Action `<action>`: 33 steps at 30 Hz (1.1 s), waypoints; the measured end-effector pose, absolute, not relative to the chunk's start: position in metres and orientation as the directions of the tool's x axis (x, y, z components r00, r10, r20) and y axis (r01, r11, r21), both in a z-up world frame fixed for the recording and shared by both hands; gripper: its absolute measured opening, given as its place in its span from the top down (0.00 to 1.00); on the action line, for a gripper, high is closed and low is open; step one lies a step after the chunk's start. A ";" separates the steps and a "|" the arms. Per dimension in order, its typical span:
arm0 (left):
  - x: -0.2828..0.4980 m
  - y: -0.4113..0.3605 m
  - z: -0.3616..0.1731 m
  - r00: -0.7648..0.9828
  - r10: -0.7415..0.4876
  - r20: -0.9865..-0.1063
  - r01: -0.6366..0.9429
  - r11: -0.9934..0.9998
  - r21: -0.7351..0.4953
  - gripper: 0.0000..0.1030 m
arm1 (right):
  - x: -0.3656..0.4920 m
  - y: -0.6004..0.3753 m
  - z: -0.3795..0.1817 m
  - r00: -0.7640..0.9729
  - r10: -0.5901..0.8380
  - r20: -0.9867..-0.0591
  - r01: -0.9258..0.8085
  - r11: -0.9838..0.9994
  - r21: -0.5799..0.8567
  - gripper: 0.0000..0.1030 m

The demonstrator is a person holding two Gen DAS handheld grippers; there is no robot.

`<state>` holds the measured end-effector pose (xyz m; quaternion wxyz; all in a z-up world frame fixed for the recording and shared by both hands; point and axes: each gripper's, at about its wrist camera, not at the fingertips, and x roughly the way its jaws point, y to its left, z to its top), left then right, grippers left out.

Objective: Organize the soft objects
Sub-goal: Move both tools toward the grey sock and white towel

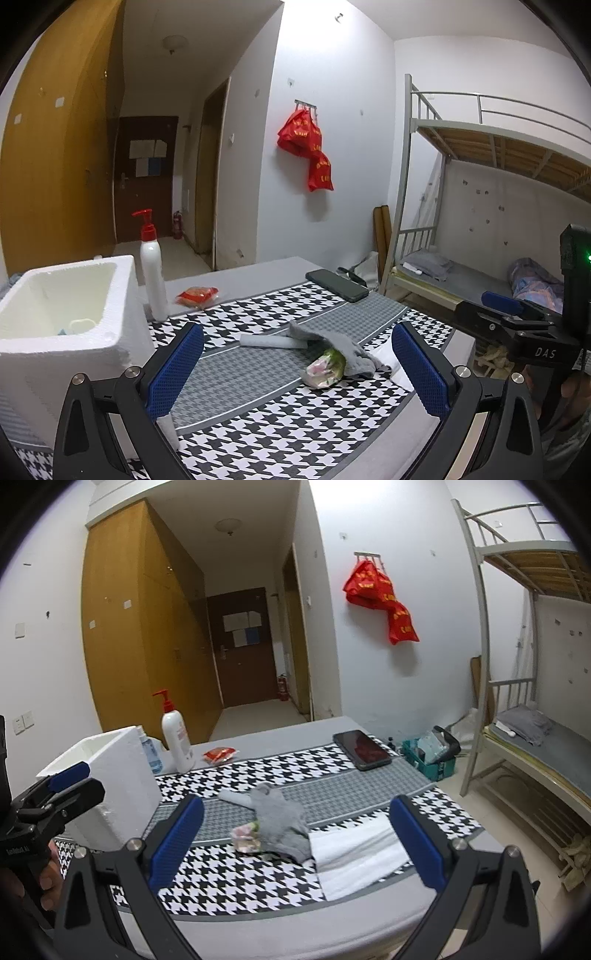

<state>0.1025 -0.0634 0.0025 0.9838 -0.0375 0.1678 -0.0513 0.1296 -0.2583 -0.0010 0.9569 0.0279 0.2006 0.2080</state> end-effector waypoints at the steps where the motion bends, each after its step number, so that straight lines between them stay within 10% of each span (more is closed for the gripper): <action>1: 0.104 -0.064 0.002 0.937 -0.114 -0.329 0.089 0.992 -0.089 0.01 | 0.130 -0.260 -0.002 0.833 0.407 -0.374 -0.384 0.913 0.139 0.01; 33: 0.174 -0.095 -0.027 0.881 -0.142 -0.452 0.107 0.989 -0.102 0.01 | 0.184 -0.286 -0.056 0.788 0.370 -0.493 -0.348 0.927 0.140 0.01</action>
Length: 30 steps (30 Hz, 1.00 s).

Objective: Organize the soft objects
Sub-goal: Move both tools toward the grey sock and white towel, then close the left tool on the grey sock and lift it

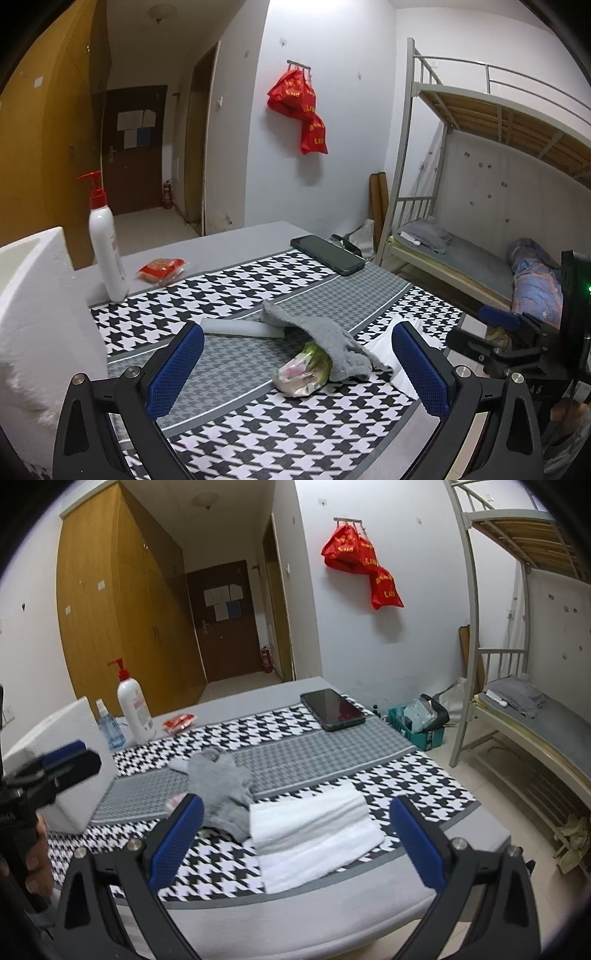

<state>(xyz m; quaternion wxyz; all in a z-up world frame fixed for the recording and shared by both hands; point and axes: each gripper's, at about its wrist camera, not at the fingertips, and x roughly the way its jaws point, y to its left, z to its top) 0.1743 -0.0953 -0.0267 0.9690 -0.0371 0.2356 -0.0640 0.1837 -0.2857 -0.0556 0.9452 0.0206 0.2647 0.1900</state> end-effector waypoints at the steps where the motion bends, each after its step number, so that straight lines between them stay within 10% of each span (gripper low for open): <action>1: 0.176 -0.097 -0.028 0.880 -0.140 -0.454 0.106 0.989 -0.100 0.01 | 0.186 -0.287 -0.057 0.782 0.376 -0.498 -0.351 0.925 0.146 0.01; 30: 0.256 -0.124 -0.065 0.761 -0.197 -0.618 0.087 0.975 -0.204 0.06 | 0.218 -0.308 -0.084 0.741 0.372 -0.559 -0.366 0.922 0.128 0.01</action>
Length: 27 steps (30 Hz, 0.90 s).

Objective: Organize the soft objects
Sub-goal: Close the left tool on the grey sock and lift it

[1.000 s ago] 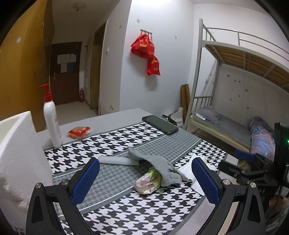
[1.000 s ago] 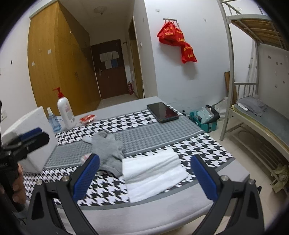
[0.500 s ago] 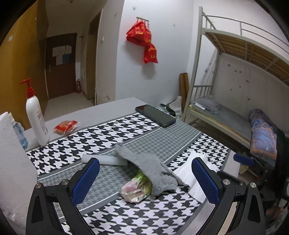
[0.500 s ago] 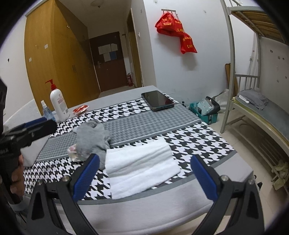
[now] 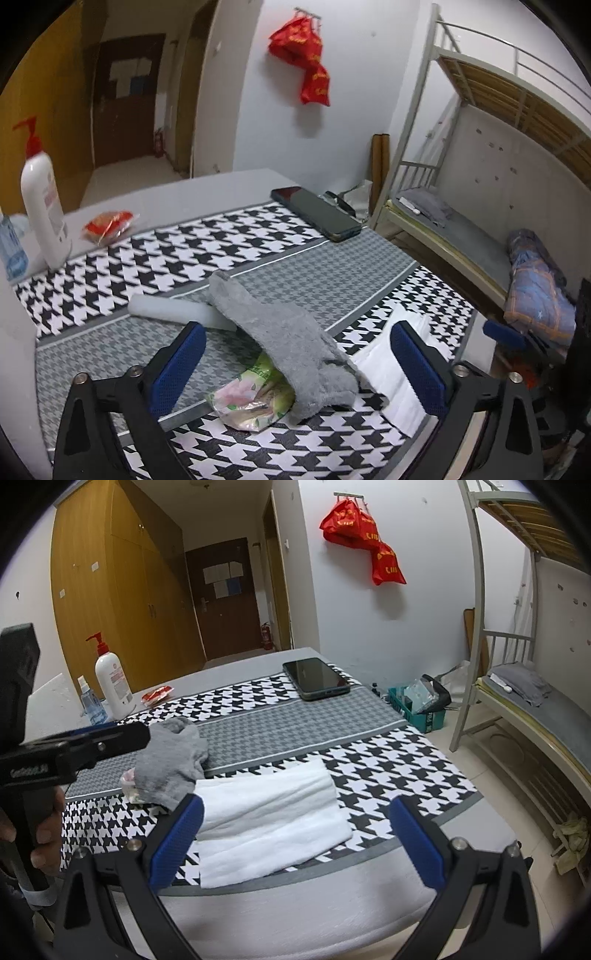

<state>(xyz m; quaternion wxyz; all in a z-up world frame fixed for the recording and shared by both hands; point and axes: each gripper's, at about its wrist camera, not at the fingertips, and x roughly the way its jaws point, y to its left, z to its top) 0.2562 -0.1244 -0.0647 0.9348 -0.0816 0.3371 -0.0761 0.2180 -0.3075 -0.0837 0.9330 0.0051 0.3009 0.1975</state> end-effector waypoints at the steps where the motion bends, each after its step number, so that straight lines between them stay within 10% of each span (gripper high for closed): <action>1: 0.259 -0.123 -0.067 0.753 -0.206 -0.625 0.087 0.973 -0.215 0.10 | 0.219 -0.307 -0.084 0.740 0.372 -0.560 -0.366 0.922 0.128 0.01; 10: 0.272 -0.119 -0.085 0.694 -0.263 -0.671 0.094 0.956 -0.278 0.37 | 0.227 -0.304 -0.088 0.731 0.369 -0.574 -0.369 0.921 0.123 0.01; 20: 0.280 -0.116 -0.087 0.705 -0.285 -0.649 0.100 0.946 -0.308 0.91 | 0.230 -0.303 -0.091 0.721 0.369 -0.586 -0.366 0.922 0.130 0.01; 27: 0.264 -0.107 -0.066 0.765 -0.320 -0.559 0.152 0.933 -0.326 0.95 | 0.232 -0.299 -0.092 0.711 0.368 -0.599 -0.373 0.920 0.123 0.01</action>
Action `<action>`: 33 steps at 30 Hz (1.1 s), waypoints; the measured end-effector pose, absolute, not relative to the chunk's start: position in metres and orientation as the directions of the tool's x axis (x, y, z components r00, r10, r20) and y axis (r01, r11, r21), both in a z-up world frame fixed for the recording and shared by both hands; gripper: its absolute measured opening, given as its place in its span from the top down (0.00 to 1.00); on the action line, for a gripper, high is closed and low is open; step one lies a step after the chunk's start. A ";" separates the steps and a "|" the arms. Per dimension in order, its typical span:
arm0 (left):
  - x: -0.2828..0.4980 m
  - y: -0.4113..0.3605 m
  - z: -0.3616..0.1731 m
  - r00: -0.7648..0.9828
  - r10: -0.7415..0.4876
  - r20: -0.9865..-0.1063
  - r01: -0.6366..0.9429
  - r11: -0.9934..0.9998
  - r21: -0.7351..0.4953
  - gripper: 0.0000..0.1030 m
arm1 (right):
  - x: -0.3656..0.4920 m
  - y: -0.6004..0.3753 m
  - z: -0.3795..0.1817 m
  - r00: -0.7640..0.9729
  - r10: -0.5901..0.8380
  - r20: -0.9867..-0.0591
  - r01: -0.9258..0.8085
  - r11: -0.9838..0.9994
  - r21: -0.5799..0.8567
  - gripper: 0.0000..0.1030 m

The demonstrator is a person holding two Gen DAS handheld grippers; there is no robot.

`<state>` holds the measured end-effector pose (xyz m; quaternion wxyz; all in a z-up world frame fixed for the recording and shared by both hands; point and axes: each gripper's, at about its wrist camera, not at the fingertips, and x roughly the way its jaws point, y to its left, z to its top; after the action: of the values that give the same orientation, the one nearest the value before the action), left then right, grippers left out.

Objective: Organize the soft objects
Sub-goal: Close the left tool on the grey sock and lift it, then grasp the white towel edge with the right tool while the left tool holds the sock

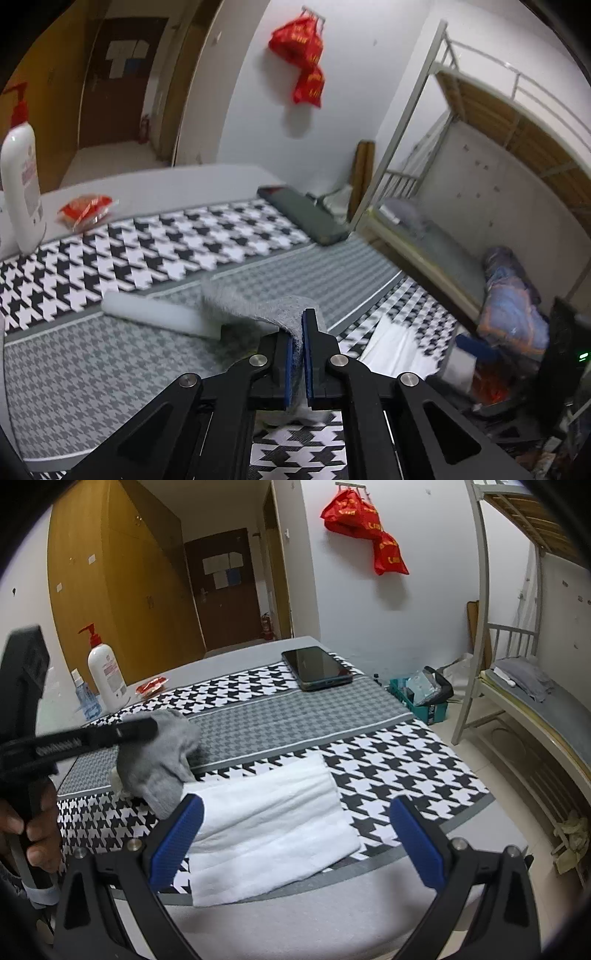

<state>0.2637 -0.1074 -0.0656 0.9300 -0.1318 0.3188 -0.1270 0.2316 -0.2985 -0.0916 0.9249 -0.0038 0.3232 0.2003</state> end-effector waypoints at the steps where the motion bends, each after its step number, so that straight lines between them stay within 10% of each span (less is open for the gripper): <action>1: 0.260 -0.105 -0.061 0.775 -0.324 -0.542 0.159 0.931 -0.329 0.95 | 0.232 -0.297 -0.092 0.708 0.367 -0.603 -0.375 0.919 0.119 0.01; 17: 0.228 -0.074 -0.027 0.856 -0.322 -0.404 0.185 0.921 -0.342 0.95 | 0.231 -0.278 -0.094 0.687 0.348 -0.638 -0.387 0.918 0.084 0.01; 33: 0.222 -0.050 -0.047 0.874 -0.170 -0.455 0.061 0.968 -0.245 0.95 | 0.244 -0.262 -0.109 0.670 0.292 -0.682 -0.385 0.923 0.016 0.05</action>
<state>0.2220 -0.0502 -0.0473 0.9614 -0.1122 0.2439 -0.0600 0.2444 -0.2625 -0.1092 0.9116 -0.0645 0.3610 0.1857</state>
